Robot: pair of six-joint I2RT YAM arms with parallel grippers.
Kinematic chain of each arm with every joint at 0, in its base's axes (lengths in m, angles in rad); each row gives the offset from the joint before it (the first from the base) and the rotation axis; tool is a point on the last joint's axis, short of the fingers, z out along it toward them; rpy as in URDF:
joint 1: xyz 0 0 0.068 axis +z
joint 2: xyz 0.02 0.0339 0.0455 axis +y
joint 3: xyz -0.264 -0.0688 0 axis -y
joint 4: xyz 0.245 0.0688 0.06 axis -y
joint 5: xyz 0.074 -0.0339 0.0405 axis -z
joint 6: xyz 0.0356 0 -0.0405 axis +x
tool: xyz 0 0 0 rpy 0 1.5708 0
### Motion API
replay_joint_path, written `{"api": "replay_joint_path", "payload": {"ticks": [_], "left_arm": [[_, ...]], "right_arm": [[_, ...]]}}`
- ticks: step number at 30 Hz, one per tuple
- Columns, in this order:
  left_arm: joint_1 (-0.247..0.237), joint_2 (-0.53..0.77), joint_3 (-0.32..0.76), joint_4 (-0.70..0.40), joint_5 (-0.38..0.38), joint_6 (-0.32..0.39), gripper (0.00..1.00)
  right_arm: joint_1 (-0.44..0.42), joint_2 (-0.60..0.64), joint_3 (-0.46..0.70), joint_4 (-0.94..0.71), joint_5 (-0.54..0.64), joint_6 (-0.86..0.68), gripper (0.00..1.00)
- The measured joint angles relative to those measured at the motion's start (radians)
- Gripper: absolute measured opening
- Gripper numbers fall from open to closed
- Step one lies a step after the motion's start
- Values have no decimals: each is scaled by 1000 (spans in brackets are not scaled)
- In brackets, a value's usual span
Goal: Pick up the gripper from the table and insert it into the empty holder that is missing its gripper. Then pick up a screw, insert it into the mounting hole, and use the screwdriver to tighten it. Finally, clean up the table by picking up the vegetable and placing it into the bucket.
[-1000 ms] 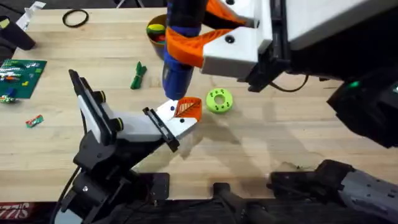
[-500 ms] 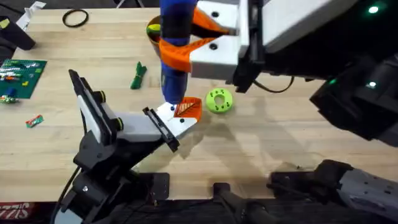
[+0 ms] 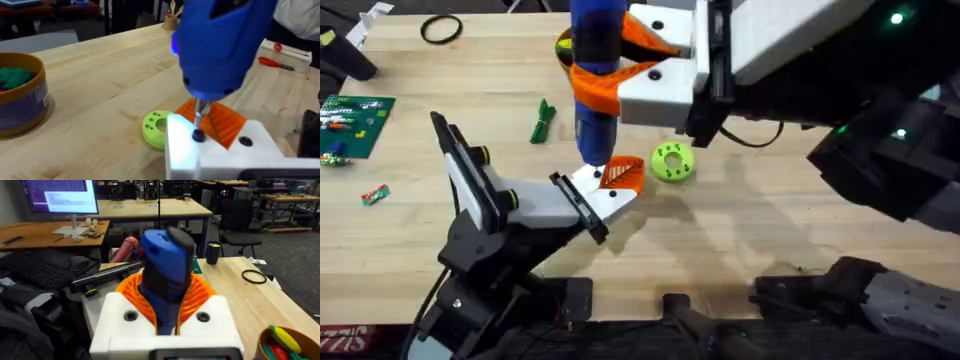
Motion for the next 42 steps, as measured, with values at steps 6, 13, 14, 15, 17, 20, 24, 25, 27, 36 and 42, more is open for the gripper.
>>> {"api": "replay_joint_path", "payload": {"ticks": [6, 13, 14, 15, 17, 20, 24, 25, 27, 36, 42], "left_arm": [[0, 0, 0, 0, 0, 0, 15], [0, 0, 0, 0, 0, 0, 15], [0, 0, 0, 0, 0, 0, 15], [0, 0, 0, 0, 0, 0, 15], [0, 0, 0, 0, 0, 0, 15], [0, 0, 0, 0, 0, 0, 15], [0, 0, 0, 0, 0, 0, 15], [0, 0, 0, 0, 0, 0, 15], [0, 0, 0, 0, 0, 0, 15], [0, 0, 0, 0, 0, 0, 15], [0, 0, 0, 0, 0, 0, 15]], "right_arm": [[0, 0, 0, -13, 0, 1, 143], [0, 9, 0, -12, 0, 1, 143], [1, 14, 0, -12, 0, 1, 143], [2, 19, 0, -9, 2, 1, 143], [5, 25, 0, -8, 5, 1, 142], [8, 27, 0, -10, 8, 1, 143], [9, 27, 0, -14, 11, 2, 143], [9, 27, 0, -14, 11, 3, 143], [9, 27, 0, -14, 12, 4, 143], [9, 27, 0, 12, 11, 5, 143], [8, 6, 0, 14, 11, 5, 142]]}}
